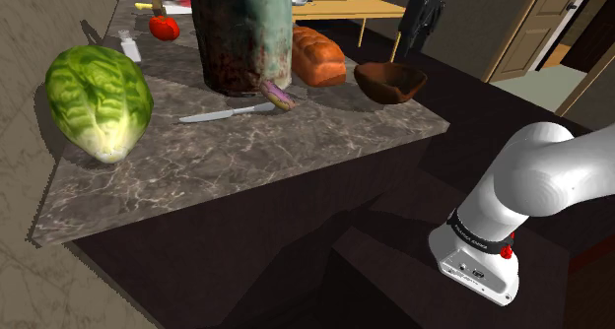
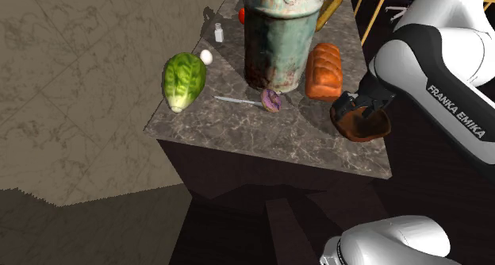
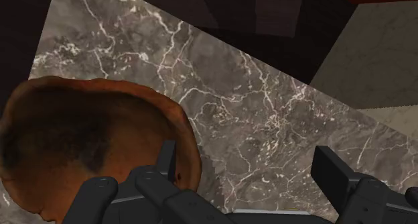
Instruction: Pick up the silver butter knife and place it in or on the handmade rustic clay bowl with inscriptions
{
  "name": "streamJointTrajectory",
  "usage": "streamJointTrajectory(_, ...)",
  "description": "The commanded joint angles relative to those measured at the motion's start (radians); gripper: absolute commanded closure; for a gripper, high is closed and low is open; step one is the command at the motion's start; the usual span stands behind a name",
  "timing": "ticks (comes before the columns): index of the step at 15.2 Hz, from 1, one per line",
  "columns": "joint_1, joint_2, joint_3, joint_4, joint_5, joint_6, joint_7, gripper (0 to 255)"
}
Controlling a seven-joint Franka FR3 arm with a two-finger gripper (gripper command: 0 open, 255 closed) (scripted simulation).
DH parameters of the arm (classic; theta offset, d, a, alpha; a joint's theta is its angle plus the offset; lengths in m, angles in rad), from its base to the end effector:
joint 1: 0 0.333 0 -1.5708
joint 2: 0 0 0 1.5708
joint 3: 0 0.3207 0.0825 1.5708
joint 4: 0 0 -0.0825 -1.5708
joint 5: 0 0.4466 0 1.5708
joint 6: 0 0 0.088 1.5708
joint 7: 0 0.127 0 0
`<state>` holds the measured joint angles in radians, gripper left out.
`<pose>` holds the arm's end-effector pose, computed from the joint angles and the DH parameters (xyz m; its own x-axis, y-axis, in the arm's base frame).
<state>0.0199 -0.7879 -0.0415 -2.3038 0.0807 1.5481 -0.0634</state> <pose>0.3644 -0.0009 0.6009 0.9978 0.0545 0.0388 0.0584 -0.9925 -0.1075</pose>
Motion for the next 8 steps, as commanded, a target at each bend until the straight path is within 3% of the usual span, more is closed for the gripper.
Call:
streamJointTrajectory(1,0.000,0.000,0.000,0.000,0.000,0.000,0.000,0)
streamJointTrajectory(8,0.085,0.242,0.012,0.090,-0.018,0.157,-0.171,0)
